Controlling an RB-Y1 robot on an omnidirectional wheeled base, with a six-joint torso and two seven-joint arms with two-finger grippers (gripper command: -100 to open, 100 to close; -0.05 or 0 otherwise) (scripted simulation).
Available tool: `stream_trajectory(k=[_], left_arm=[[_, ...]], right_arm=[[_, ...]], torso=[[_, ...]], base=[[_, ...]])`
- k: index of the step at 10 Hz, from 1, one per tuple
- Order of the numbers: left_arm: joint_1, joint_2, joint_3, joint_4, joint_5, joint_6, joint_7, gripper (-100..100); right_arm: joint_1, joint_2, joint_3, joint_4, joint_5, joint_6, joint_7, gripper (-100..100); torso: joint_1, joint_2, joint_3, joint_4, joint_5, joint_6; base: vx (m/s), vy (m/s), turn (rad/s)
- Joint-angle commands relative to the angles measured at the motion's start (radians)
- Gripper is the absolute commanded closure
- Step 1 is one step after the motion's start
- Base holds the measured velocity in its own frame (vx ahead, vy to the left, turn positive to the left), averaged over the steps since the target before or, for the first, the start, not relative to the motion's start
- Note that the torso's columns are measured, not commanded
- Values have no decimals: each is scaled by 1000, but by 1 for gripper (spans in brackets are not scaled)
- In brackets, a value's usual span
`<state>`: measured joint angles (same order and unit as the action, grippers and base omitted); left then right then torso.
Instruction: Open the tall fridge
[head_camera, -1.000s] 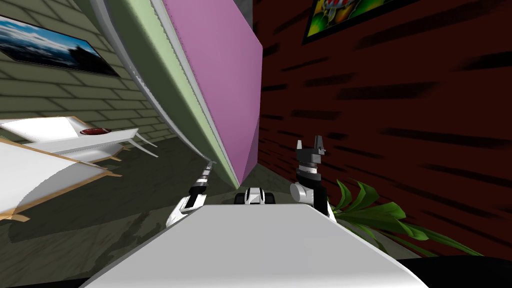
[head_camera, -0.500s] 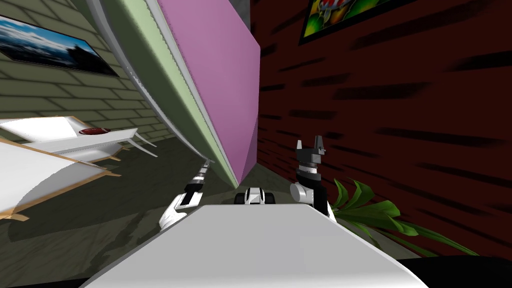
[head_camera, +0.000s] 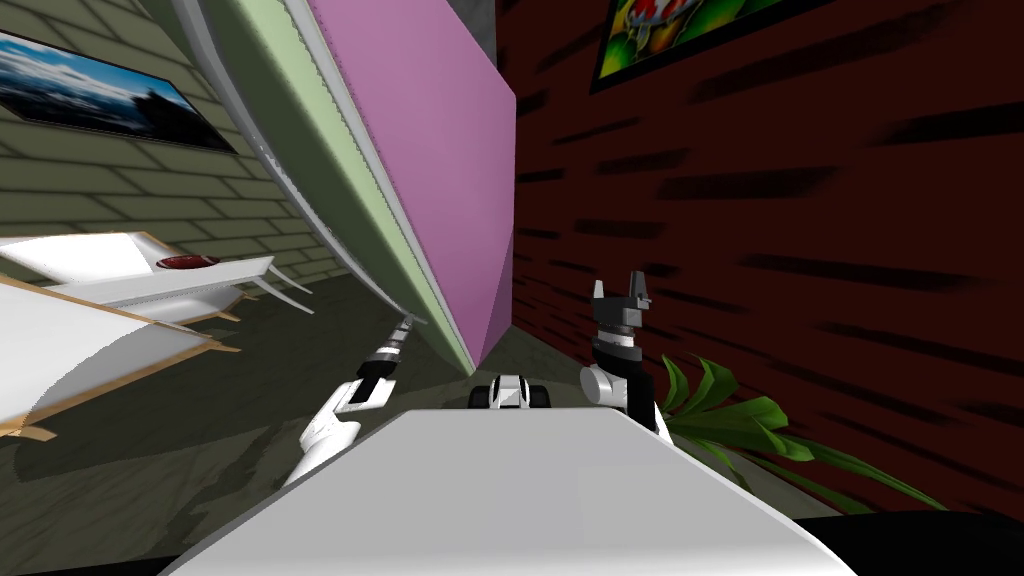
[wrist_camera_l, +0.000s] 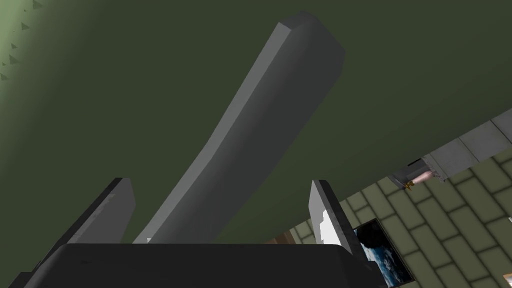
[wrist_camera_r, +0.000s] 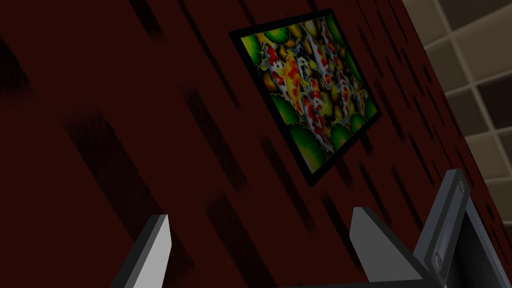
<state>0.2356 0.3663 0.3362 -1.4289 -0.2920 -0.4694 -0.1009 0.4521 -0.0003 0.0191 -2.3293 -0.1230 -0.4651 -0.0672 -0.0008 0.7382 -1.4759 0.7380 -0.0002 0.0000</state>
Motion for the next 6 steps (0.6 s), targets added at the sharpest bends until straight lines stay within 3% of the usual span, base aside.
stream_trajectory(k=[1, 6], left_arm=[[4, 39, 6, -35, -10, 59, 16, -100], [4, 111, 15, -96, -29, 172, 50, -100]], right_arm=[[0, 0, 0, 0, 0, 0, 0, 0], [0, 0, 0, 0, 0, 0, 0, 0]], torso=[[0, 0, 0, 0, 0, 0], [1, 0, 0, 0, 0, 0]], base=[[-19, -51, -1], [-22, -45, -4]])
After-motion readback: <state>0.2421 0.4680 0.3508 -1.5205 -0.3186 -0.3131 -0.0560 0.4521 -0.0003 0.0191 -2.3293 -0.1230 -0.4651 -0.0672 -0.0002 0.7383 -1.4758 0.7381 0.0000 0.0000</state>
